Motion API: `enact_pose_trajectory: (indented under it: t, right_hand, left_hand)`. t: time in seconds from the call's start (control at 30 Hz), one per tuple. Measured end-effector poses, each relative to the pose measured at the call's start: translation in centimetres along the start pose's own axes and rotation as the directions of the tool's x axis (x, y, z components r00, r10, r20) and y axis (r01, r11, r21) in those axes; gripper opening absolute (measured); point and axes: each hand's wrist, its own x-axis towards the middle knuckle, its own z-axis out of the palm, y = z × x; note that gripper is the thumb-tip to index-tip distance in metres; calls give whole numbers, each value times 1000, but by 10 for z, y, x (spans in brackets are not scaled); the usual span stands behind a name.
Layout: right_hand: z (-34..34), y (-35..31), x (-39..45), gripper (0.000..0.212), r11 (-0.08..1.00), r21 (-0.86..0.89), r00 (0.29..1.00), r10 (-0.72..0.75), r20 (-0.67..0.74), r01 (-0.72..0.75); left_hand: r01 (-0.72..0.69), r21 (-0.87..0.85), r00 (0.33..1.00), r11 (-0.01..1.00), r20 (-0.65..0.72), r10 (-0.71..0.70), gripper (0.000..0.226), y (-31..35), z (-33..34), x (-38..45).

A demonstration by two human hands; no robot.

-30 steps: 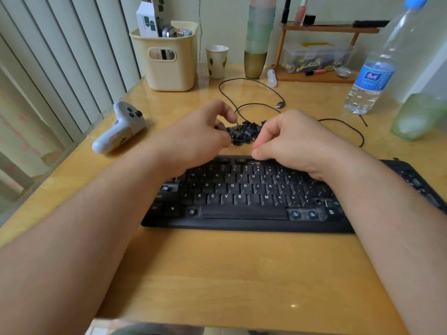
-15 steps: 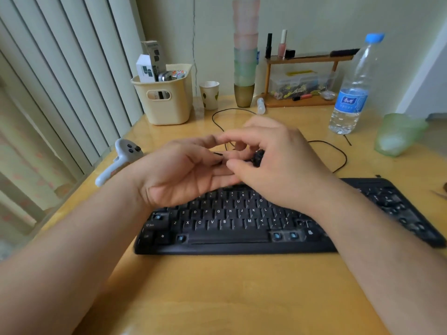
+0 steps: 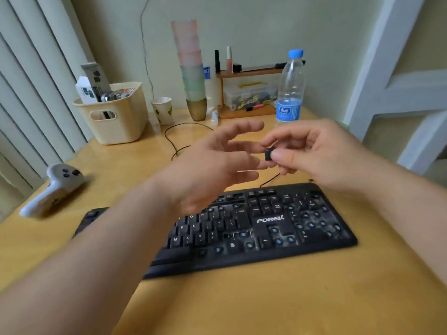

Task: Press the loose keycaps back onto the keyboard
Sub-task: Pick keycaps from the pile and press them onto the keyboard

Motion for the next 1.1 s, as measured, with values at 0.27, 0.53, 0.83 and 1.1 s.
enact_pose_trajectory:
  t: [0.27,0.53,0.83,1.1]
  right_hand:
    - [-8,46,-25,24,972,226,995,80,-62,-64]
    - [-15,48,-29,30,984,178,1000,18,-9,-16]
    - [-17,49,-28,32,998,48,999,-37,-19,38]
    - [-15,49,-26,31,997,46,997,-59,-47,61]
  left_hand:
    - [-40,225,993,974,-95,63,20,-30,45,20]
    - [-25,-13,993,1000,-116,23,40,-45,47,11]
    - [-19,-31,993,999,-116,16,43,-48,47,8]
    - [-36,-15,989,999,-147,33,36,-49,53,9]
